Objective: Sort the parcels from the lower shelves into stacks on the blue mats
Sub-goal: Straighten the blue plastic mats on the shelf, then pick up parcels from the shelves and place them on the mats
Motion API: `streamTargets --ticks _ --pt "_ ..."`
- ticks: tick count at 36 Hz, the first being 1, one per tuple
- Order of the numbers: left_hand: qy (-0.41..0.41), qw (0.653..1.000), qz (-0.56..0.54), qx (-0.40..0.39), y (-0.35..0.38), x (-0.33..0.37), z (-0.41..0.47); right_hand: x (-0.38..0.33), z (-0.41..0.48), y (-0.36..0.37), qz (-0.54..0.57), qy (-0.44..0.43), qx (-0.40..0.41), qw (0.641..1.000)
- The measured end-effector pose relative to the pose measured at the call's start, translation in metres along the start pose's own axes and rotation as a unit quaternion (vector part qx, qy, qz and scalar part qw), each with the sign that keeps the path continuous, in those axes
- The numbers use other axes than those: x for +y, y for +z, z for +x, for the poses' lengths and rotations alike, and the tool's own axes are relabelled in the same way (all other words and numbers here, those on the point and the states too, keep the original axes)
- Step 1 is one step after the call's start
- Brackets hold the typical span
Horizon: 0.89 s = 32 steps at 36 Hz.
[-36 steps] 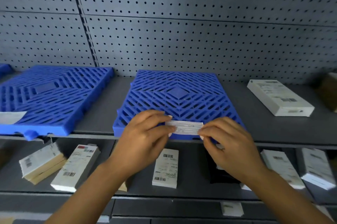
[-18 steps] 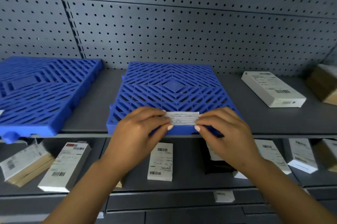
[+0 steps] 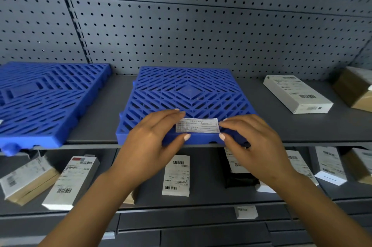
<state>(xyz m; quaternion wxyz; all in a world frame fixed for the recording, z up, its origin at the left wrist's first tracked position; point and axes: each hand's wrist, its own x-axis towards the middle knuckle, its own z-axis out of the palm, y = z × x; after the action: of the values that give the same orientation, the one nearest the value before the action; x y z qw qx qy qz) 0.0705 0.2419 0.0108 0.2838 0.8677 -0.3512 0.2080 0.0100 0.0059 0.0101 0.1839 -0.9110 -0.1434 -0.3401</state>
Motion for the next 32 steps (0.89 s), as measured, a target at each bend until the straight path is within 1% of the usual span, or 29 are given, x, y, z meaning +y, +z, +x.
streamTargets --ticks 5,10,20,25,32 --pt "0.011 0.999 0.03 -0.011 -0.008 0.016 0.003 0.007 -0.008 -0.02 -0.009 0.003 0.004 1.0" --pt "0.05 0.998 0.036 -0.02 -0.005 0.047 0.018 0.026 -0.022 -0.048 -0.016 -0.003 0.01 1.0" --pt "0.121 0.989 0.053 -0.063 0.047 0.141 0.072 0.09 -0.054 -0.131 -0.045 0.036 0.02 0.998" --pt "0.128 0.988 0.059 -0.068 0.082 0.197 0.1 0.135 -0.077 -0.176 -0.07 0.047 0.017 0.996" --pt "0.091 0.992 0.041 -0.078 0.133 0.263 0.131 0.199 -0.109 -0.224 -0.099 0.068 -0.008 0.993"
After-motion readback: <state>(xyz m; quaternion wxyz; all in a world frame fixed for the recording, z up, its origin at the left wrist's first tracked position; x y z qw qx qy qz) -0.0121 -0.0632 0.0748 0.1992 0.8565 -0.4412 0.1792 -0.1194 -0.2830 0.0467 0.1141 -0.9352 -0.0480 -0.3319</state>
